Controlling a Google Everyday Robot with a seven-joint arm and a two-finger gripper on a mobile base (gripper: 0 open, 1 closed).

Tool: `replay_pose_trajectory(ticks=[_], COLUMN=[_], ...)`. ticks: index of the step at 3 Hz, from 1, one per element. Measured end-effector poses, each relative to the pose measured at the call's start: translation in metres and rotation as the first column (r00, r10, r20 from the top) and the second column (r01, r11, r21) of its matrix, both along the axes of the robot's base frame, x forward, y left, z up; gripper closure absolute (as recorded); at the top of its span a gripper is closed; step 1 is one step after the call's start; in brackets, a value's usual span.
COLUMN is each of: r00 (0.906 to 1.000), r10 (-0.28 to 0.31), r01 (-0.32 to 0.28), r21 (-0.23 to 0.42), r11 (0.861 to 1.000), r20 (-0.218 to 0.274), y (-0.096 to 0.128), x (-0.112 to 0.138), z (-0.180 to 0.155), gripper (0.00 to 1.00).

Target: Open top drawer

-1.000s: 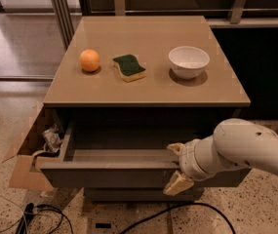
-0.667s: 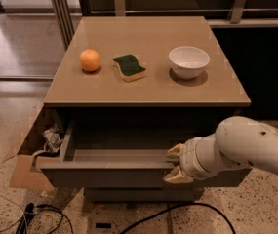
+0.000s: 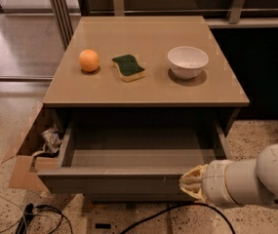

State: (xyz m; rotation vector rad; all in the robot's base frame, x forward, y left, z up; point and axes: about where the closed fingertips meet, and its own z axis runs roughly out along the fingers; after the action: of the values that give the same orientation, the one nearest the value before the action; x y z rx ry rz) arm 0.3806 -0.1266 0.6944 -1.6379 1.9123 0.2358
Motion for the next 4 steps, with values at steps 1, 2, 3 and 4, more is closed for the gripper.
replay_pose_trajectory(ticks=[1, 2, 3, 4], r00=[0.9975, 0.998, 0.9968, 0.9967], r10=[-0.058, -0.049, 0.002, 0.042], r01=[0.057, 0.048, 0.001, -0.038], r21=[0.044, 0.035, -0.042, -0.052], r11=[0.997, 0.998, 0.999, 0.998], r20=[0.041, 0.038, 0.08, 0.07], y=[-0.027, -0.024, 0.005, 0.024], x=[-0.028, -0.025, 0.024, 0.027], z=[0.014, 0.013, 0.022, 0.02], gripper=[0.96, 0.74, 0.43, 0.19])
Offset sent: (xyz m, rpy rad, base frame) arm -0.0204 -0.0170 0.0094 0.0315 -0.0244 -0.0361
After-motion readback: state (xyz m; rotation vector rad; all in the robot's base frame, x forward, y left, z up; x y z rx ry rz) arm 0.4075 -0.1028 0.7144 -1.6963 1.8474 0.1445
